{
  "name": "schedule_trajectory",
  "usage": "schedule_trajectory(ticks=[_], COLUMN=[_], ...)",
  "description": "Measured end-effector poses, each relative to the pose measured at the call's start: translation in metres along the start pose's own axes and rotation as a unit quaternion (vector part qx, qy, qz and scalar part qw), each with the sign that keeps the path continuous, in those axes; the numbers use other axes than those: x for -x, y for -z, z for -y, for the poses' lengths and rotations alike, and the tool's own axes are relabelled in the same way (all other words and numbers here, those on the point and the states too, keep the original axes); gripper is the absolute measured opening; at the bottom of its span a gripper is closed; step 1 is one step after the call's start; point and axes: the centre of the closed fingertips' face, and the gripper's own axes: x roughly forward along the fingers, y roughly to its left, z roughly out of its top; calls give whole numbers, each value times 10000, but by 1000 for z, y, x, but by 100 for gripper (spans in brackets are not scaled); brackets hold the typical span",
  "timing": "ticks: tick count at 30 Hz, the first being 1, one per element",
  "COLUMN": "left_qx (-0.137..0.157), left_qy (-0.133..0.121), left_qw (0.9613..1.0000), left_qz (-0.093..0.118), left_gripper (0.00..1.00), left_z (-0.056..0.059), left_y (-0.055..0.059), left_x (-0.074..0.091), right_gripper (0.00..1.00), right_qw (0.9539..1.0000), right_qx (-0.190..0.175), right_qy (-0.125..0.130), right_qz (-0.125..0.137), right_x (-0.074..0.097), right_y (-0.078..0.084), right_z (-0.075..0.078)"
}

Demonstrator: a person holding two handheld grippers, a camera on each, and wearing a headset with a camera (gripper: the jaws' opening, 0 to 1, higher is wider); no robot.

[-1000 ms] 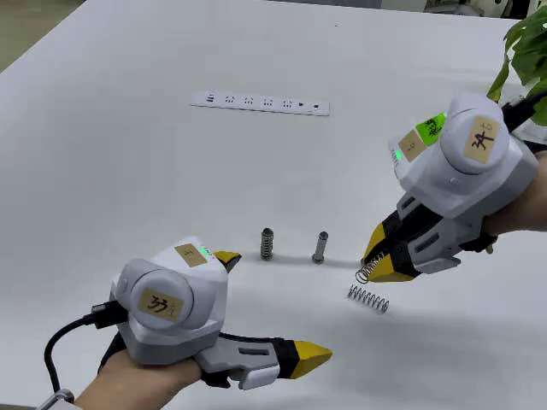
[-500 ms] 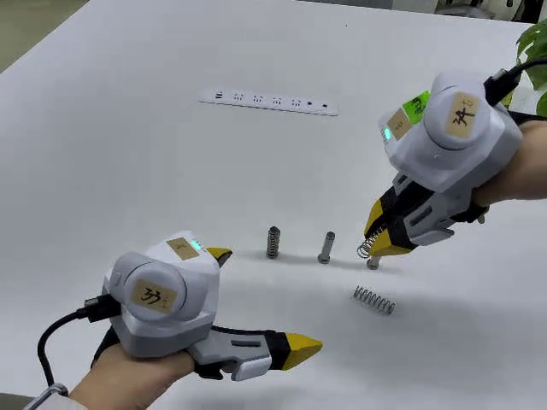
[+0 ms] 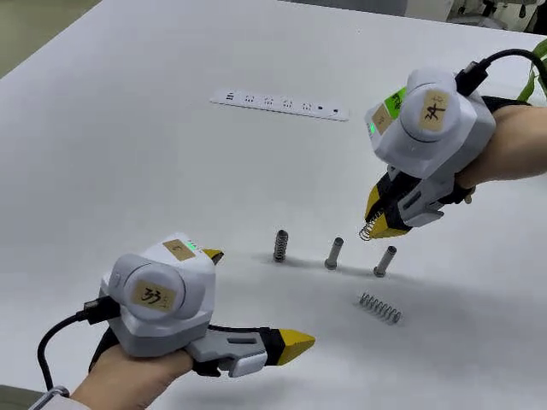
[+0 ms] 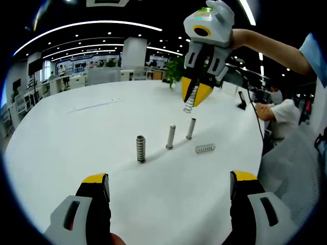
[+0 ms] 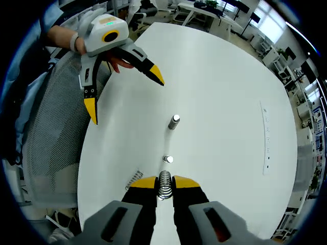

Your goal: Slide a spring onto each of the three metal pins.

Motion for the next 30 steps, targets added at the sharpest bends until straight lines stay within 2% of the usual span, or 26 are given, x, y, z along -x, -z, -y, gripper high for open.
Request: schedule_trajectory(ticks=[5, 15, 25, 30], left_qx=[-7, 46, 67, 17], left_qy=[-7, -67, -96, -68], left_qw=[10000, 10000, 9999, 9999], left_qz=[-43, 31, 90, 94], left_gripper=[100, 100, 100, 100], left_z=[-1, -6, -8, -6], left_y=[1, -1, -3, -4], left_x=[-1, 0, 1, 0], right_gripper=[12, 12, 12, 12], right_qw=[9997, 9980, 9967, 9957], right_qx=[191, 493, 610, 689], right_qy=[-31, -92, -148, -174], right_qz=[-121, -381, -508, -602], right_x=[-2, -15, -20, -25], right_y=[-5, -9, -13, -13], right_z=[1, 5, 8, 6])
